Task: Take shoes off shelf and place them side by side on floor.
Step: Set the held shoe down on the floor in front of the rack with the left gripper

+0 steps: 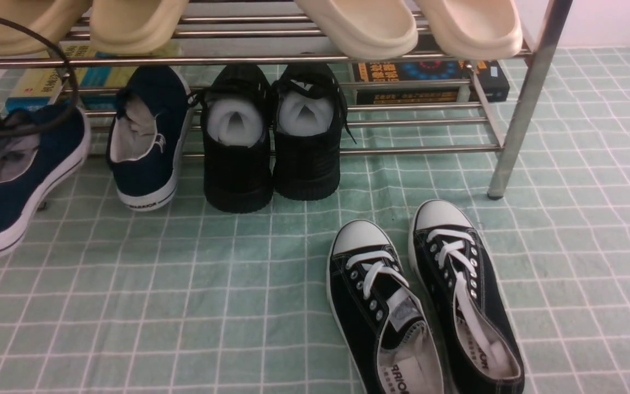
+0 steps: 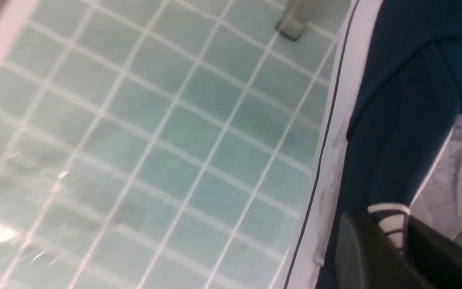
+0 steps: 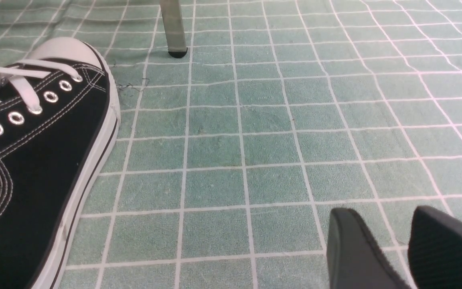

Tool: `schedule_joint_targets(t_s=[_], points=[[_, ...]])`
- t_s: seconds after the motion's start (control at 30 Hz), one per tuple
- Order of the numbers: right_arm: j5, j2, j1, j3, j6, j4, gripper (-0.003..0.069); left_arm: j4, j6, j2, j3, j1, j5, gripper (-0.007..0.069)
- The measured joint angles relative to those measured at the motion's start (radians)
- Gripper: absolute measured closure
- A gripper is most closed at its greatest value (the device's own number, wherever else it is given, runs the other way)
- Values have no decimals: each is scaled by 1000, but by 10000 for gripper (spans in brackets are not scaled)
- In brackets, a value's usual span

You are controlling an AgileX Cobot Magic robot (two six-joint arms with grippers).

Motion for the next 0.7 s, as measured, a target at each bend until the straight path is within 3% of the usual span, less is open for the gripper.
schedule_joint_targets(t_s=[0.1, 0.3, 0.43, 0.7], points=[[0, 0, 0, 0, 0, 0, 421, 42, -14, -105, 43, 0, 76, 574], [0, 0, 0, 0, 0, 0, 421, 82, -46, -234, 230, 0, 62, 574], [0, 0, 0, 0, 0, 0, 421, 82, -49, -264, 351, 0, -10, 574], [0, 0, 0, 0, 0, 0, 420, 81, -92, -263, 608, 0, -341, 574]])
